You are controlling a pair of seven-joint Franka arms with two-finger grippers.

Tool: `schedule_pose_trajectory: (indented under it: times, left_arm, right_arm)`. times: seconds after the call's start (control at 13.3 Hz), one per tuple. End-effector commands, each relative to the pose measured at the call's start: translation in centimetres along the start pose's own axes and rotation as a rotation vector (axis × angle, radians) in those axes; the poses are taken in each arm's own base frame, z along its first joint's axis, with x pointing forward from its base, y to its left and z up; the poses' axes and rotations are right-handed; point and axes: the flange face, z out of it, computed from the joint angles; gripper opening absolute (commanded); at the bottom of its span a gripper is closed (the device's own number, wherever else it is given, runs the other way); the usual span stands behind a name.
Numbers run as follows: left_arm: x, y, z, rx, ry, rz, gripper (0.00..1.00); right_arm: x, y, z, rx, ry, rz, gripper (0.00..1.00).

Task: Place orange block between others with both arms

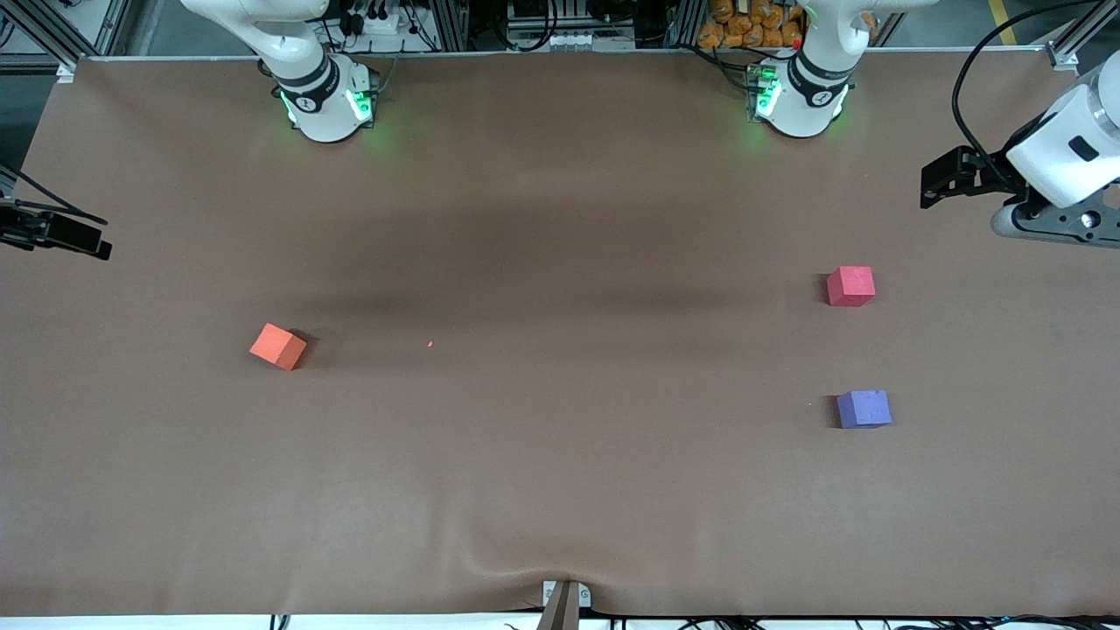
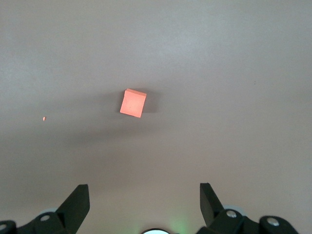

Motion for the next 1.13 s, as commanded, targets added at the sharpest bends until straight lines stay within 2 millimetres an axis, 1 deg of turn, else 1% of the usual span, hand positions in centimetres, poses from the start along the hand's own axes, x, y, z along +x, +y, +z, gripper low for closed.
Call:
schedule_pose_trajectory:
  times: [0.0, 0.08, 0.23, 0.3, 0.38, 0.45, 0.53, 0.6, 0.75, 0.83, 0.9, 1.05]
  left_arm:
    - [-0.6, 0.0, -0.3, 0.013, -0.007, -0.007, 1.00]
    - [-0.7, -0.1, -0.3, 0.011, -0.008, -0.010, 1.00]
    - [-0.7, -0.1, -0.3, 0.011, -0.010, -0.010, 1.00]
    - [-0.7, -0.1, -0.3, 0.011, -0.011, -0.010, 1.00]
    - [-0.6, -0.1, -0.2, 0.011, -0.013, -0.009, 1.00]
    - [-0.6, -0.1, -0.2, 0.011, -0.013, -0.010, 1.00]
    - [-0.6, 0.0, -0.1, 0.011, -0.014, -0.009, 1.00]
    - [-0.6, 0.0, -0.1, 0.011, -0.014, -0.009, 1.00]
    - [-0.5, 0.0, 0.0, 0.011, -0.016, -0.009, 1.00]
    - [-0.5, 0.0, 0.0, 0.010, -0.017, -0.008, 1.00]
    - [-0.4, 0.0, 0.1, 0.010, -0.017, -0.008, 1.00]
    - [-0.4, 0.0, 0.0, 0.010, -0.016, -0.008, 1.00]
  right_arm:
    - [0.0, -1.9, 0.9, -0.015, -0.045, -0.034, 1.00]
    - [0.3, -3.0, 2.1, -0.021, -0.084, -0.043, 1.00]
    - [1.7, -3.8, 5.0, -0.027, -0.151, -0.053, 1.00]
    - [2.4, -5.3, 6.5, -0.010, -0.180, -0.073, 1.00]
    - [2.9, -6.3, 7.7, 0.000, -0.203, -0.096, 1.00]
    - [3.6, -6.5, 9.4, 0.012, -0.233, -0.093, 1.00]
    - [4.0, -6.8, 10.5, 0.034, -0.258, -0.091, 1.00]
    - [4.4, -6.2, 11.9, 0.035, -0.296, -0.079, 1.00]
    - [5.1, -5.1, 16.4, 0.031, -0.403, -0.053, 1.00]
    - [5.9, -4.4, 18.6, 0.031, -0.441, -0.039, 1.00]
    - [6.5, -3.8, 20.5, 0.034, -0.467, -0.028, 1.00]
    - [7.3, -3.6, 23.8, 0.027, -0.521, -0.022, 1.00]
